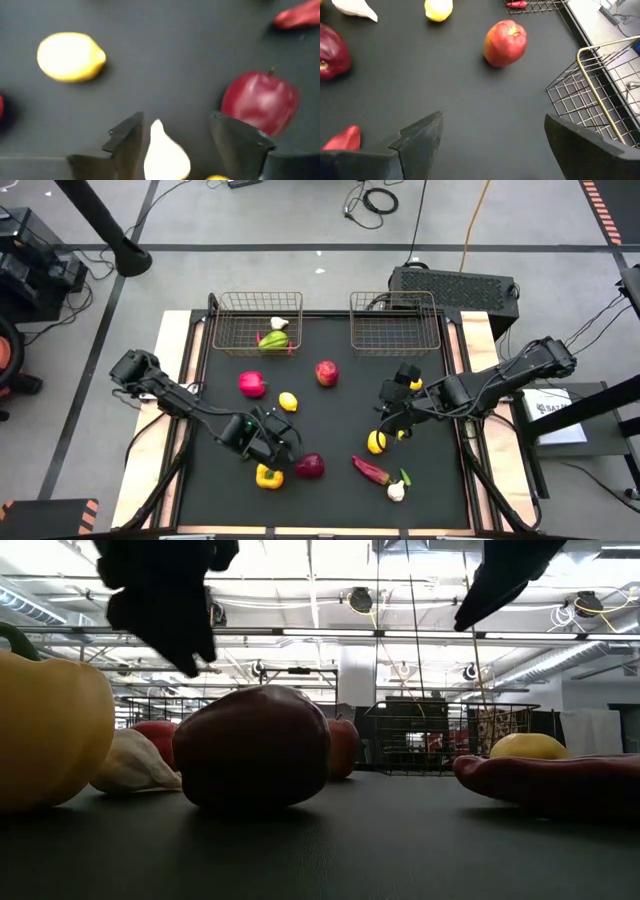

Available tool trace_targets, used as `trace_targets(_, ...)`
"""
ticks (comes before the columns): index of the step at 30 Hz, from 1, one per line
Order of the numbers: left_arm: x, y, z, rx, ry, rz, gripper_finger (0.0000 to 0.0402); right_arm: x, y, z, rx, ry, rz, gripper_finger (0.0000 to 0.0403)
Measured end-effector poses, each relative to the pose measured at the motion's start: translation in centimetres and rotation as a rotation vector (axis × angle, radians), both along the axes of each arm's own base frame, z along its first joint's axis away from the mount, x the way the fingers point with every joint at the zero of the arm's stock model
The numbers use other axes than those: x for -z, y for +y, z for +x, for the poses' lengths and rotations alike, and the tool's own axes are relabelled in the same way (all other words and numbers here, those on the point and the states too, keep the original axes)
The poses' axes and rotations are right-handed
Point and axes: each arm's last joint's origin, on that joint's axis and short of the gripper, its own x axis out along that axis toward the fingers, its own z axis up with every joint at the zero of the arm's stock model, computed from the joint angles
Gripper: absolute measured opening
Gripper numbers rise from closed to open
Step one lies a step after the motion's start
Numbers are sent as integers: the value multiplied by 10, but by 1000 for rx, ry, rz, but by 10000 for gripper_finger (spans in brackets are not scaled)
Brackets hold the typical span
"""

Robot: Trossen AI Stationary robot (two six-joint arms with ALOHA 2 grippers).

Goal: Sort produce into baskets
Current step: Put the left garlic into the left wire basket

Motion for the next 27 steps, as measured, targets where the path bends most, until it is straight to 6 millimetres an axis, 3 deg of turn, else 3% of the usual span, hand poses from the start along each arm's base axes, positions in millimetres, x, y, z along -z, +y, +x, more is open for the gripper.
trace_targets(9,13,-2,-1,-61,80,-31,343,0,0,0,-55,28,-47,338)
trace_targets(27,41,-4,5,-80,239,-121,352,-6,-9,12,-97,-34,-98,338)
